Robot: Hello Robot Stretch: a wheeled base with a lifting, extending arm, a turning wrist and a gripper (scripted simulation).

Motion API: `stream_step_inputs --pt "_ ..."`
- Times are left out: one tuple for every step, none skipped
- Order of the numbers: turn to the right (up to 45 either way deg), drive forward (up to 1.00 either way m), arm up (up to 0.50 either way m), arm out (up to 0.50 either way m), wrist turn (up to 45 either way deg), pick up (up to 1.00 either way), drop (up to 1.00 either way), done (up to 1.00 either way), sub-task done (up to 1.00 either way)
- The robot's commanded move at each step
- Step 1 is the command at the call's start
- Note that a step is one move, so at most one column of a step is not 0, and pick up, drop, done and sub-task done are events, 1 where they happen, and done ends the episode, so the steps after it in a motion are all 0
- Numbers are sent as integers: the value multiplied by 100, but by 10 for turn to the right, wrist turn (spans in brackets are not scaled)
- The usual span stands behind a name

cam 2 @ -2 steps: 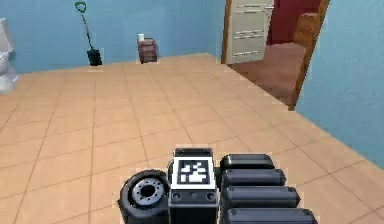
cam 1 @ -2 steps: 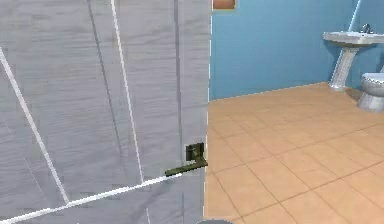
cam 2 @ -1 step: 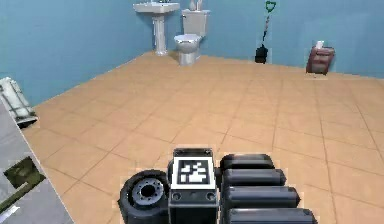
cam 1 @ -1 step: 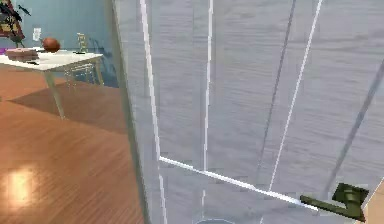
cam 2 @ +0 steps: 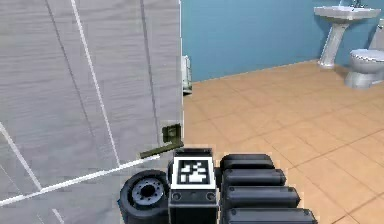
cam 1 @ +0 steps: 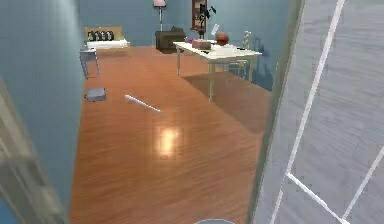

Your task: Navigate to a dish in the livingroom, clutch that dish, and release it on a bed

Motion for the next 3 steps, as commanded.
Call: stream_step_inputs --pt "0 100 0 0 0 0 0 0 0" --pt "0 100 0 0 0 0 0 0 0" --pt "-30 0 0 0 0 0 0 0 0"
